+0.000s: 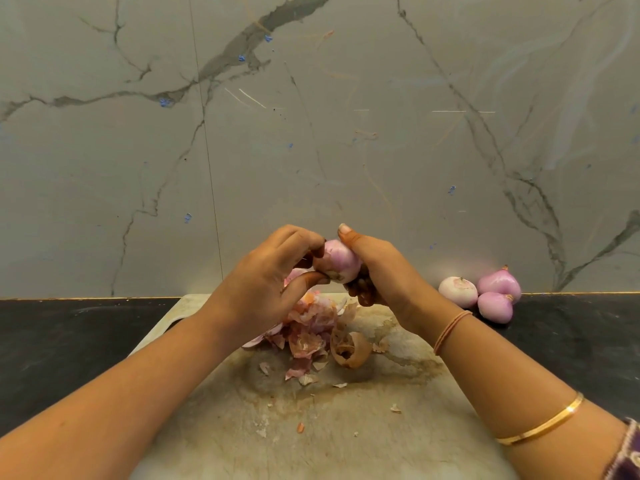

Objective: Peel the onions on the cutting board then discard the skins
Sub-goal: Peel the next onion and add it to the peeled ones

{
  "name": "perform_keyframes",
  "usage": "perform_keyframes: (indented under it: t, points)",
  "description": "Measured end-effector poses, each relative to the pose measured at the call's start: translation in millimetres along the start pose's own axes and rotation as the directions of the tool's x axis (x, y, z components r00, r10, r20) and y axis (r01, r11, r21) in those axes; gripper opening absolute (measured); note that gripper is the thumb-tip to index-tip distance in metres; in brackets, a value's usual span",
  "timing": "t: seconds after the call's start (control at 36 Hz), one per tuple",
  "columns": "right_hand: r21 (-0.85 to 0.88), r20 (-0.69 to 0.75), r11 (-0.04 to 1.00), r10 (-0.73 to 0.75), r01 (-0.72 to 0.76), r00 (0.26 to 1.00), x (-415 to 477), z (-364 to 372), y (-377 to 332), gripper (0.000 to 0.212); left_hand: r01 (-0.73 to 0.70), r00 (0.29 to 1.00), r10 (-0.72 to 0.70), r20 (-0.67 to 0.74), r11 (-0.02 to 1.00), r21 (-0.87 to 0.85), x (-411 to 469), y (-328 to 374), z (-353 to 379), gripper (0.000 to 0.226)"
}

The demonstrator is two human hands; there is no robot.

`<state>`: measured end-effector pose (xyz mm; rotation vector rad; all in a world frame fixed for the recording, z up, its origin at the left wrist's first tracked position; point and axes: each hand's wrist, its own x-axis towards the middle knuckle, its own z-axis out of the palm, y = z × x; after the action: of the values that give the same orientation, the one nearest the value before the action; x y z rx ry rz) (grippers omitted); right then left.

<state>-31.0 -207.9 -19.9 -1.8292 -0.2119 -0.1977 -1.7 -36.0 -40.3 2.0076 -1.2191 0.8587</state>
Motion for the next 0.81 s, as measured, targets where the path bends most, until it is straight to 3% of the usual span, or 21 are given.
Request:
perform_keyframes:
  t: [0.14,0.31,0.42,0.47,0.67,0.81]
  points:
    - [-0.010,-0.001,0.999,0.040,-0.040,0.999,-1.4,-1.4,-1.4,0.049,0.002,1.000,-0.003,0.016,0.999,0.032,-0.2,1.2,0.3,0.036]
    - [0.014,0.009,0.996,0.091,-0.091,0.996,-1.7,-1.7,-2.9,0.052,-0.035,0.999,0.033,0.024,0.993,0.109,-0.3,1.9,-0.4,0.020]
    - [0.012,0.017,0.993,0.113,-0.114,0.993,-3.0,-1.9,-3.5,0.053,0.021,1.000,-0.021,0.014,1.000,-0.007,-1.5,3.4,0.2,0.040]
    - [0.023,0.019,0.992,0.125,-0.125,0.992,-3.9,-1.8,-4.1,0.053,0.025,0.999,-0.025,0.037,1.000,0.013,-1.4,3.4,0.0,0.045]
    - [0.049,0.012,0.983,0.176,-0.177,0.984,-3.8,-1.7,-3.0,0.054,-0.070,0.997,0.066,0.035,0.988,0.135,-0.7,2.4,-0.3,0.024]
    - [0.043,0.007,0.978,0.204,-0.204,0.979,-2.4,-1.6,-1.4,0.057,-0.024,0.999,0.022,0.031,0.998,0.054,-0.5,5.7,-0.4,0.041]
